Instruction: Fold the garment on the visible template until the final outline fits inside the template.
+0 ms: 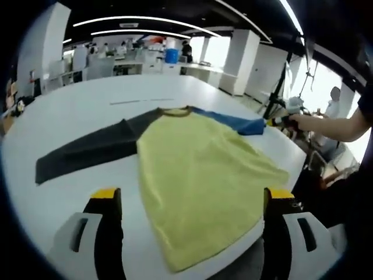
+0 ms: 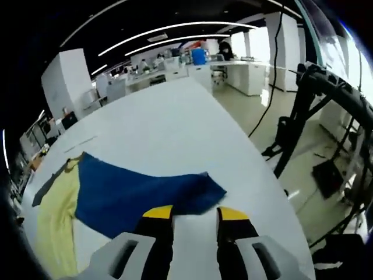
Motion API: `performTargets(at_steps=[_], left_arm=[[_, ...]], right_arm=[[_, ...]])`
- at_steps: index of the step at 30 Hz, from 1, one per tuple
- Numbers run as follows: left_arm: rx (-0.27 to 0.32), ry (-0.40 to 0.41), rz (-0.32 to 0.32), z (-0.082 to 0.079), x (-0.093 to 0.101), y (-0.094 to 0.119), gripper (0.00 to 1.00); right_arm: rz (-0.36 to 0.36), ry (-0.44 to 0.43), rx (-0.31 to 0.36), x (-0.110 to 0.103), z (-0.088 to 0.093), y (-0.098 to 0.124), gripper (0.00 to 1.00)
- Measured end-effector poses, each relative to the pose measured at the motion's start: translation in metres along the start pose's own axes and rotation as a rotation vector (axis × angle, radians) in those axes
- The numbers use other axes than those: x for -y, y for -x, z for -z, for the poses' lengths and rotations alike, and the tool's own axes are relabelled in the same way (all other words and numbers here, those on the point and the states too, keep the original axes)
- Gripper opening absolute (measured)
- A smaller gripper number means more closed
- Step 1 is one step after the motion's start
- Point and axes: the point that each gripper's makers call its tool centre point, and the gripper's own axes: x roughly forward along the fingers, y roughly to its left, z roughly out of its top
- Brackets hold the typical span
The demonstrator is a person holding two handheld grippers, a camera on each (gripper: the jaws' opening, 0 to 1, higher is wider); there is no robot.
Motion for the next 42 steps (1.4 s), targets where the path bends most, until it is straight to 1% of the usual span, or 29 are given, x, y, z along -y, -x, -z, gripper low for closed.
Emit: performTargets(at_steps=[2, 3, 4, 6, 8, 9, 11, 15, 19, 20, 22, 27, 29, 31, 34, 38, 40, 41, 42], left_arm=[[-0.009, -0.001, -0.007, 0.003, -0.002, 0.001, 0.97], [-0.012, 0.0, -0.009, 0.004, -0.002, 0.002, 0.97], [-0.017, 0.009, -0.015, 0.005, -0.003, 0.003, 0.96], [-0.007, 0.016, -0.019, 0.001, -0.004, 0.005, 0.93], [0.0, 0.012, -0.023, -0.001, -0.005, 0.006, 0.93], [-0.001, 0.012, -0.024, -0.001, -0.005, 0.006, 0.93], [-0.009, 0.01, -0.026, 0.0, -0.006, 0.006, 0.93], [-0.024, 0.017, -0.037, 0.005, -0.01, 0.007, 0.91], [-0.039, 0.022, -0.043, 0.01, -0.012, 0.007, 0.89], [-0.042, 0.022, -0.043, 0.011, -0.012, 0.007, 0.89], [-0.045, 0.03, -0.043, 0.012, -0.012, 0.007, 0.87], [-0.042, 0.046, -0.054, 0.013, -0.015, 0.008, 0.86], [-0.04, 0.047, -0.057, 0.013, -0.015, 0.008, 0.85], [-0.042, 0.044, -0.062, 0.013, -0.016, 0.008, 0.85], [-0.036, 0.038, -0.068, 0.011, -0.017, 0.008, 0.85], [-0.035, 0.03, -0.067, 0.01, -0.015, 0.008, 0.84], [-0.038, 0.019, -0.065, 0.011, -0.014, 0.008, 0.84], [-0.039, 0.011, -0.066, 0.01, -0.013, 0.008, 0.84], [-0.037, 0.007, -0.067, 0.01, -0.013, 0.008, 0.84]], right_arm=[[0.021, 0.011, -0.011, 0.003, 0.001, -0.002, 0.23], [0.042, 0.036, 0.004, 0.005, -0.001, -0.004, 0.23], [0.043, 0.048, 0.005, 0.004, -0.002, -0.005, 0.23], [0.046, 0.028, 0.001, 0.004, -0.002, -0.008, 0.21], [0.048, -0.005, -0.002, 0.003, -0.002, -0.012, 0.21], [0.051, -0.002, 0.012, 0.002, -0.006, -0.012, 0.2], [0.065, -0.013, 0.014, 0.002, -0.007, -0.011, 0.2], [0.08, 0.003, 0.006, 0.001, -0.01, -0.013, 0.21], [0.065, 0.048, 0.0, -0.003, -0.013, -0.017, 0.19], [0.061, 0.045, -0.003, -0.004, -0.012, -0.018, 0.18], [0.054, 0.077, 0.004, -0.004, -0.013, -0.02, 0.16], [0.048, 0.08, 0.004, -0.005, -0.013, -0.023, 0.06], [0.036, 0.069, 0.007, -0.007, -0.014, -0.025, 0.01], [0.02, 0.033, 0.006, -0.01, -0.013, -0.028, 0.0], [0.029, 0.079, 0.008, -0.009, -0.014, -0.03, 0.0], [0.03, 0.076, 0.001, -0.009, -0.014, -0.028, 0.0], [0.035, 0.084, -0.026, -0.01, -0.013, -0.021, 0.0], [0.04, 0.131, -0.044, -0.009, -0.012, -0.015, 0.0], [0.047, 0.159, -0.048, -0.008, -0.013, -0.011, 0.0]])
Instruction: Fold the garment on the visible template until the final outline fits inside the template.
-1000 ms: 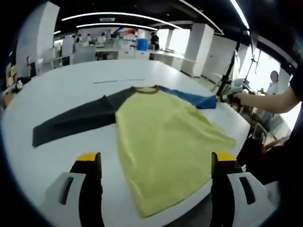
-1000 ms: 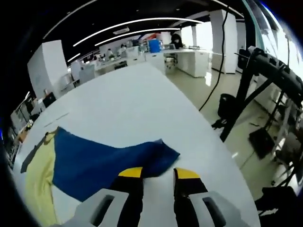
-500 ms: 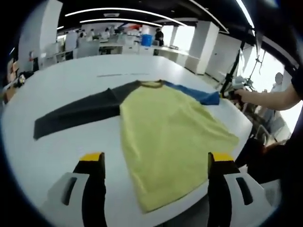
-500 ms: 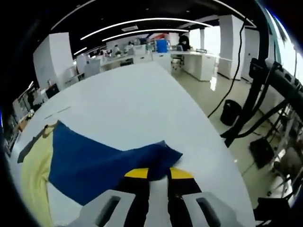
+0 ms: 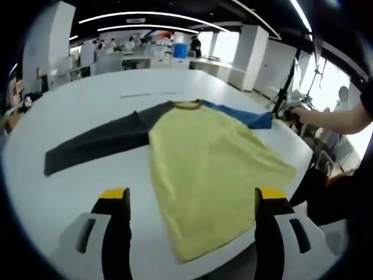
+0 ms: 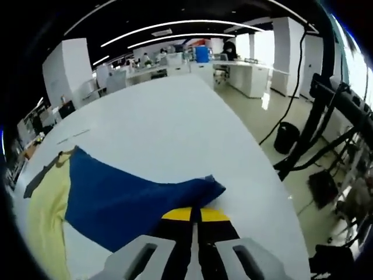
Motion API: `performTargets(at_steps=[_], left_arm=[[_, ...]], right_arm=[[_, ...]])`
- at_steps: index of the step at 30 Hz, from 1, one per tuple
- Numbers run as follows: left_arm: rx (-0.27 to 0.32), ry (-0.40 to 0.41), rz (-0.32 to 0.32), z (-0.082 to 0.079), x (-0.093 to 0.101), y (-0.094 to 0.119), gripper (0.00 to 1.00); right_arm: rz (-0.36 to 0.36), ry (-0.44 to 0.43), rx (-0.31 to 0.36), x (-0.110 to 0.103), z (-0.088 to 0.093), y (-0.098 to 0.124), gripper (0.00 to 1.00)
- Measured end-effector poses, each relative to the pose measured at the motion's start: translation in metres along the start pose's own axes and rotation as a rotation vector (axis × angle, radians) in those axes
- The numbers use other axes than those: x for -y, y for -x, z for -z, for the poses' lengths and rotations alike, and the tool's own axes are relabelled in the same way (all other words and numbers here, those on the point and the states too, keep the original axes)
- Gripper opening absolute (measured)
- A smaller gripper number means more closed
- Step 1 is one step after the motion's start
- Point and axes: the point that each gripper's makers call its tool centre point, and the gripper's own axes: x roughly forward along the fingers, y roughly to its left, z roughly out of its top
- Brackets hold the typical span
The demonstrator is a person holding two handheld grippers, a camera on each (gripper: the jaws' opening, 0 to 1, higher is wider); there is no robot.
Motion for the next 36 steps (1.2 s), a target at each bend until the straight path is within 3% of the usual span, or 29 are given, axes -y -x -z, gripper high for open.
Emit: performTargets(at_steps=[4, 7, 8, 16, 21, 25, 30, 32, 36], left_arm=[[0.027, -0.025, -0.001, -0.004, -0.001, -0.001, 0.85], [0.016, -0.06, -0.006, -0.003, -0.002, -0.002, 0.85], [0.015, -0.071, -0.007, -0.003, -0.002, -0.002, 0.85], [0.029, -0.059, 0.016, -0.003, 0.004, 0.0, 0.85], [0.029, -0.071, 0.023, -0.001, 0.007, 0.003, 0.85], [0.042, -0.105, 0.008, -0.004, 0.004, 0.004, 0.87], [0.038, -0.136, 0.022, -0.003, 0.007, 0.005, 0.91], [0.038, -0.143, 0.025, -0.003, 0.008, 0.005, 0.92], [0.036, -0.17, 0.02, -0.004, 0.007, 0.008, 0.93]], right_arm=[[0.005, 0.013, -0.041, 0.005, 0.003, 0.019, 0.0], [-0.024, 0.0, -0.046, 0.003, 0.002, 0.031, 0.0], [-0.026, -0.008, -0.04, 0.014, -0.004, 0.027, 0.0], [-0.03, -0.019, -0.045, 0.016, -0.002, 0.057, 0.0], [0.014, -0.021, -0.062, 0.033, 0.002, 0.066, 0.0], [0.009, -0.033, -0.069, 0.046, 0.002, 0.063, 0.0], [-0.013, -0.022, -0.097, 0.037, 0.005, 0.061, 0.0], [0.011, -0.037, -0.129, 0.036, 0.011, 0.061, 0.0], [-0.001, -0.042, -0.129, 0.029, 0.009, 0.061, 0.0]])
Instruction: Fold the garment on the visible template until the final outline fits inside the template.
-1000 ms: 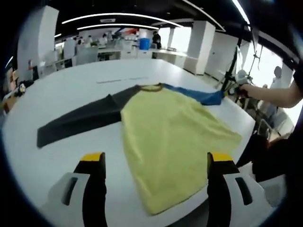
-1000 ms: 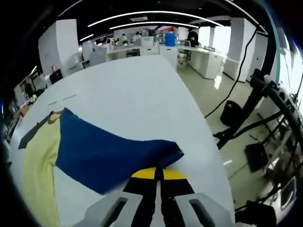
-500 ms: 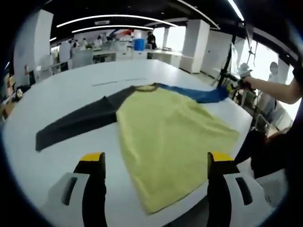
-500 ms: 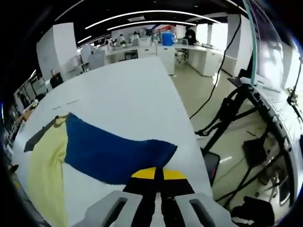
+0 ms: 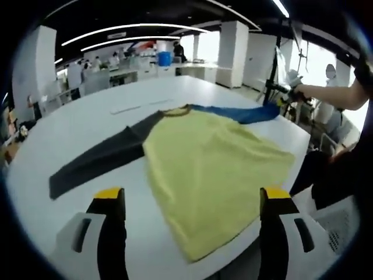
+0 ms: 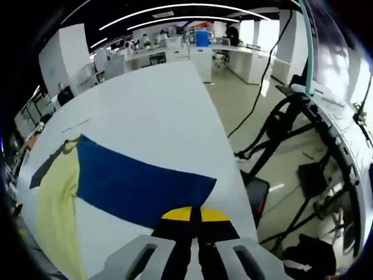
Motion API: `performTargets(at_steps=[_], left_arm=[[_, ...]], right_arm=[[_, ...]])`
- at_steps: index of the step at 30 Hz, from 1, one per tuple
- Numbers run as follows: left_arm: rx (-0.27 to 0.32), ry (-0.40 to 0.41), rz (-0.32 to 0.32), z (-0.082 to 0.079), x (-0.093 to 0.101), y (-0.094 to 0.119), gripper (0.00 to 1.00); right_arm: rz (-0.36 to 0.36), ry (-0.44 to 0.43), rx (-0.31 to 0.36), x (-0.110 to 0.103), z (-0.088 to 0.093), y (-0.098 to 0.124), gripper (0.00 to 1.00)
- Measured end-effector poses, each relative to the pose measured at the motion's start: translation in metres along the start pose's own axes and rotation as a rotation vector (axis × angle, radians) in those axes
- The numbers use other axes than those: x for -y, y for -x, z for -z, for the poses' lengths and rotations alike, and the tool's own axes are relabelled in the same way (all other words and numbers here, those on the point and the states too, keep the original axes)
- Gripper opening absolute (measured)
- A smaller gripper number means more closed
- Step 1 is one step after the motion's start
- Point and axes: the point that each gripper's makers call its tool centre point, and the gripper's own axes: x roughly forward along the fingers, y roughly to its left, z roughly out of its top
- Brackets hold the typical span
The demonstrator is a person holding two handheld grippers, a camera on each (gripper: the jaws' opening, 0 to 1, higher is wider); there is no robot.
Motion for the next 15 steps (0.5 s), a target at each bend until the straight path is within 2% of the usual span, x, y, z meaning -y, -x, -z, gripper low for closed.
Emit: performTargets(at_steps=[6, 8, 10, 15], left_arm=[[-0.008, 0.025, 0.003, 0.003, -0.003, 0.002, 0.95], [-0.011, 0.013, 0.006, 0.003, -0.002, 0.003, 0.96], [-0.008, 0.008, 0.011, 0.002, -0.001, 0.004, 0.98], [-0.008, 0.004, 0.026, 0.001, 0.002, 0.005, 0.99]], right_arm=[[0.002, 0.0, 0.003, -0.006, -0.003, 0.0, 0.0], [-0.005, -0.002, 0.006, 0.001, -0.011, -0.006, 0.0], [-0.007, 0.007, 0.01, -0.008, -0.011, 0.0, 0.0], [-0.025, 0.042, 0.011, -0.006, -0.025, -0.007, 0.0]])
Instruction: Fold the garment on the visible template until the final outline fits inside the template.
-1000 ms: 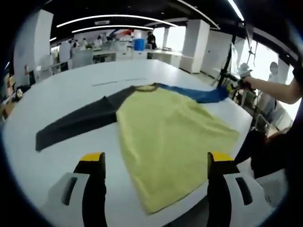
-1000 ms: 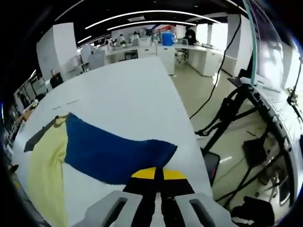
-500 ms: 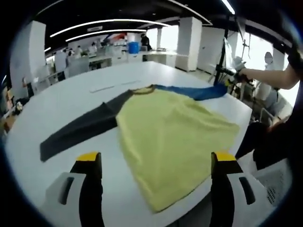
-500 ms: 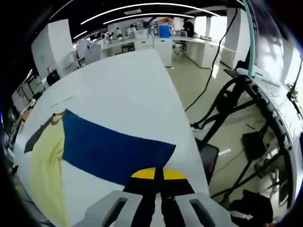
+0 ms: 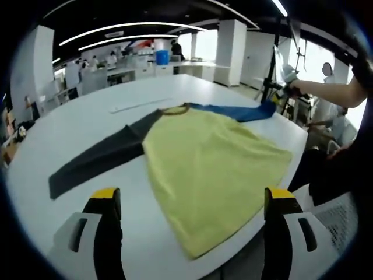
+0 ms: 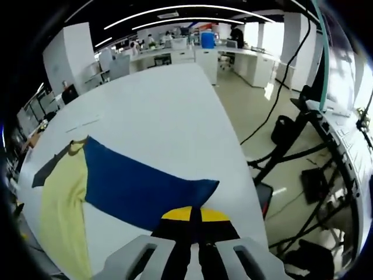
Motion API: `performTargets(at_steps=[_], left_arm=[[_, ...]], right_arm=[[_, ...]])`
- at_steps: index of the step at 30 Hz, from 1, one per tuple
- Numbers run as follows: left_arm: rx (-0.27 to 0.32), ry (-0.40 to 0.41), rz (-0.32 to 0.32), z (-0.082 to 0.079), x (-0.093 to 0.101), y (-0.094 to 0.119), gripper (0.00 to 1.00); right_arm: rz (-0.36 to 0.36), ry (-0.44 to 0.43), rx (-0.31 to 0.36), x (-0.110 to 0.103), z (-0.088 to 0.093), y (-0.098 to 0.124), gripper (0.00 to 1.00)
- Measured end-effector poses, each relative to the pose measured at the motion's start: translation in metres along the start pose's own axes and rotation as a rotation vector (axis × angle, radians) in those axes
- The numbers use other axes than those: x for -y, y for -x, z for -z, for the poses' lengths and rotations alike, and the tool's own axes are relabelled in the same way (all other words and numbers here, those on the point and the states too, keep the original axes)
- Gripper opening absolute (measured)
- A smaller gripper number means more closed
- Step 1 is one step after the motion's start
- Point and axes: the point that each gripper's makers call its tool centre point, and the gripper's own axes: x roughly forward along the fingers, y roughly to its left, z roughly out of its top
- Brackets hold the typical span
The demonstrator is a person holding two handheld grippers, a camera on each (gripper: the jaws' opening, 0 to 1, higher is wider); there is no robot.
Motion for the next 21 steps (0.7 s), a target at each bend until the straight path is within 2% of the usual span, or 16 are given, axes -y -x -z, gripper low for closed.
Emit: performTargets(at_steps=[6, 7, 11, 15, 19, 21], left_arm=[[0.017, -0.002, 0.005, -0.006, 0.001, 0.002, 0.99], [0.018, -0.003, 0.004, -0.006, 0.001, 0.002, 0.99], [0.02, -0.007, 0.005, -0.007, 0.0, 0.002, 0.99], [0.017, -0.011, 0.01, -0.007, 0.0, 0.001, 0.99], [0.019, -0.006, 0.017, -0.008, 0.001, 0.0, 0.98], [0.018, -0.009, 0.017, -0.009, 0.001, 0.0, 0.98]], right_arm=[[-0.025, 0.022, 0.012, -0.004, -0.016, -0.007, 0.0], [-0.028, 0.025, 0.011, -0.007, -0.013, -0.003, 0.0], [-0.046, 0.033, 0.013, -0.014, -0.022, -0.009, 0.0], [-0.062, 0.044, 0.015, -0.036, -0.022, -0.008, 0.0], [-0.087, 0.068, 0.016, -0.043, -0.033, -0.017, 0.0], [-0.1, 0.081, 0.023, -0.066, -0.023, -0.006, 0.0]])
